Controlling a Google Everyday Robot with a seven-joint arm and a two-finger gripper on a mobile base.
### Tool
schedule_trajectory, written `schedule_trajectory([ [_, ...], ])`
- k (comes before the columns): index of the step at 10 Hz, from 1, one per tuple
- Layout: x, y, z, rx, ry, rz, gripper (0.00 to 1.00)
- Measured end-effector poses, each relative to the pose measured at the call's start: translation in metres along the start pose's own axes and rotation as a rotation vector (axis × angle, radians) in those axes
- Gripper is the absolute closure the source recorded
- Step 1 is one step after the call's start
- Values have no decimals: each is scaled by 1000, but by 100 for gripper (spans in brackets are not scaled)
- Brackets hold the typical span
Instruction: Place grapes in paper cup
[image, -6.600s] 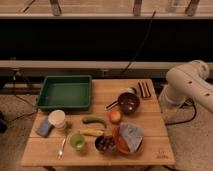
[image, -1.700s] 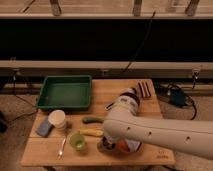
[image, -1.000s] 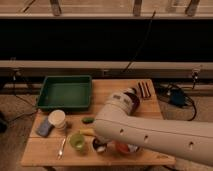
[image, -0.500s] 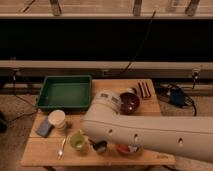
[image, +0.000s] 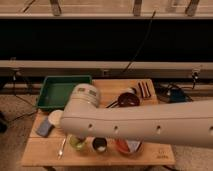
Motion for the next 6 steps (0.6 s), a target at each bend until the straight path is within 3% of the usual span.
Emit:
schedule_trajectory([
  [6,-3,-4,0,-1,-9,-12,93],
])
